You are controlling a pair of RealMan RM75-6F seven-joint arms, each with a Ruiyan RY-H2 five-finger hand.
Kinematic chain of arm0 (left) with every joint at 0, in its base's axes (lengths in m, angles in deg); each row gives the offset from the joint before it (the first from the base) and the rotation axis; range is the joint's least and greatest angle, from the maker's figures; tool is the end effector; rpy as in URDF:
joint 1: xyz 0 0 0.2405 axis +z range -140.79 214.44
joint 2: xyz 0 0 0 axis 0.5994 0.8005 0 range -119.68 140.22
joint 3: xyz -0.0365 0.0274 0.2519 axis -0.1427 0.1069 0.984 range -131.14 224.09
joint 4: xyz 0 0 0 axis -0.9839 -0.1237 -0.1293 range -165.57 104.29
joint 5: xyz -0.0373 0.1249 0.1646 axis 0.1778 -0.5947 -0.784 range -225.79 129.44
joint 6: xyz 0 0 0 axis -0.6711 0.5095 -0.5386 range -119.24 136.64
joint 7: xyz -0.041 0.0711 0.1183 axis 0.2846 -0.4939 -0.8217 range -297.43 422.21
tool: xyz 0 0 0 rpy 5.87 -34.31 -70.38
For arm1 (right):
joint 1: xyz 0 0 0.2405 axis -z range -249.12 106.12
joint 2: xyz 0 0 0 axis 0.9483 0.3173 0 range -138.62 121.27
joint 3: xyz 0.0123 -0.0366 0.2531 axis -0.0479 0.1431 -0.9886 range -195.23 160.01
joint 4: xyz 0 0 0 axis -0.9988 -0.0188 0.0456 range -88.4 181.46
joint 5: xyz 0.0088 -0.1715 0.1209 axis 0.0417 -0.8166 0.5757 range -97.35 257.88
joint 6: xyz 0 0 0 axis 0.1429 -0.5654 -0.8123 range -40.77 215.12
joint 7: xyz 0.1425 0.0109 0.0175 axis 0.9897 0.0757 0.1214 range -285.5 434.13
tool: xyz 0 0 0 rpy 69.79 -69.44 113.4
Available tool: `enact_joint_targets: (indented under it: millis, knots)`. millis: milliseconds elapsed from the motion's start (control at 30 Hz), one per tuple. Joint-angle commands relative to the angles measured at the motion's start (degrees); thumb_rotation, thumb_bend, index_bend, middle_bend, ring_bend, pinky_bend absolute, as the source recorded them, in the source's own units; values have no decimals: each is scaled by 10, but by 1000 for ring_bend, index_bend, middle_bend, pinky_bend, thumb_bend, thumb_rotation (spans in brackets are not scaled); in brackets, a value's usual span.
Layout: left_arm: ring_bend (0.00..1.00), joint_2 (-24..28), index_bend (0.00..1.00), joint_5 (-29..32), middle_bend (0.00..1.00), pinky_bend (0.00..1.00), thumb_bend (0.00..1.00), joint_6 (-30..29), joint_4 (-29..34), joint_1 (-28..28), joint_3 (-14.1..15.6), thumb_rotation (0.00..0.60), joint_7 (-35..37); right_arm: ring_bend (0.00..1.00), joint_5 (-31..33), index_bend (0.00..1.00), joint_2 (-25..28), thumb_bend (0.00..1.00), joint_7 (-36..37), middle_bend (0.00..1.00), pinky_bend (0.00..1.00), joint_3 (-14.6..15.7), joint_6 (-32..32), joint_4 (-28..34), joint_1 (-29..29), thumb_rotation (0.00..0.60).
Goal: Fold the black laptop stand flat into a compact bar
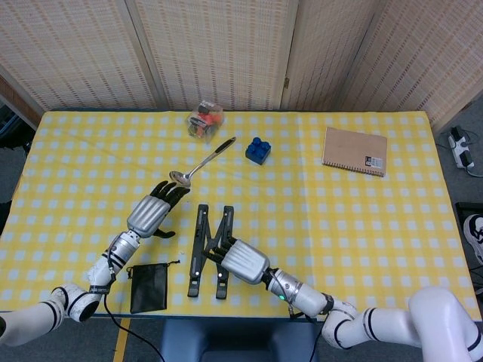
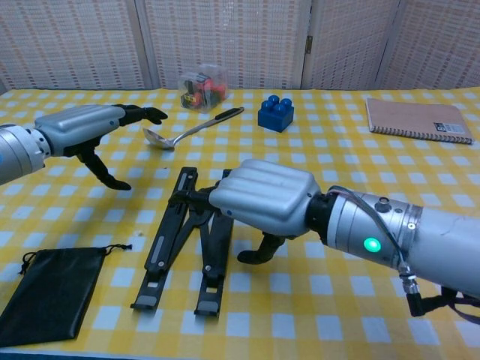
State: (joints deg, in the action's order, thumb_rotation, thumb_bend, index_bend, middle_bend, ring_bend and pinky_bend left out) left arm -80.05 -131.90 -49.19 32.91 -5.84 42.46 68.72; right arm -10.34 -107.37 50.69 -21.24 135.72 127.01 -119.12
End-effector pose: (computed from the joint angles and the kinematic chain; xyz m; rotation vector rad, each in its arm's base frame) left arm -0.1960 0.3690 -0.0032 -1.9398 -0.8260 -1.0152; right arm -0.0800 -0.2756 -0.0962 2.4211 -0.3907 0.9960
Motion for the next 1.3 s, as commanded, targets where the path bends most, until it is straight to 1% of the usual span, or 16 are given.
enact_joint_targets:
  millis: [33,100,267,367,567,933,1167,1300]
  knots:
    - [11,9,72,4,144,3,146,-2,9,6,0,600,6,159,43,0,67,305,-43,75,215,-18,-101,61,-58,600]
    - [11,11,72,3,144,3,146,-4,11,9,1,600,6,141,53,0,69,305,-62,53,188,-25,-116,60,-72,600]
    - [11,11,72,2,144,2,145,-8,11,15,1,600,10,137,69,0,60,306,-86,52,172,-34,-138,50,-98,600]
    - [10,11,72,3,144,1,146,-9,9,17,0,600,17,133,71,0,53,305,-113,55,171,-34,-150,37,-116,600]
    - [10,11,72,2,142,1,145,-12,1,22,0,600,26,133,94,0,35,306,-140,62,171,-30,-174,16,-142,600]
    - [8,15,72,2,141,1,146,-15,-11,32,2,600,44,132,118,0,0,306,-152,73,171,-23,-191,-36,-176,600]
    - [0,12,72,3,135,0,145,-17,-21,38,2,600,54,113,132,0,-16,305,-157,80,172,-21,-198,-56,-195,600]
    - [0,11,72,1,135,0,145,-18,-25,41,2,600,61,107,143,0,-26,306,-161,109,171,-19,-200,-66,-205,600]
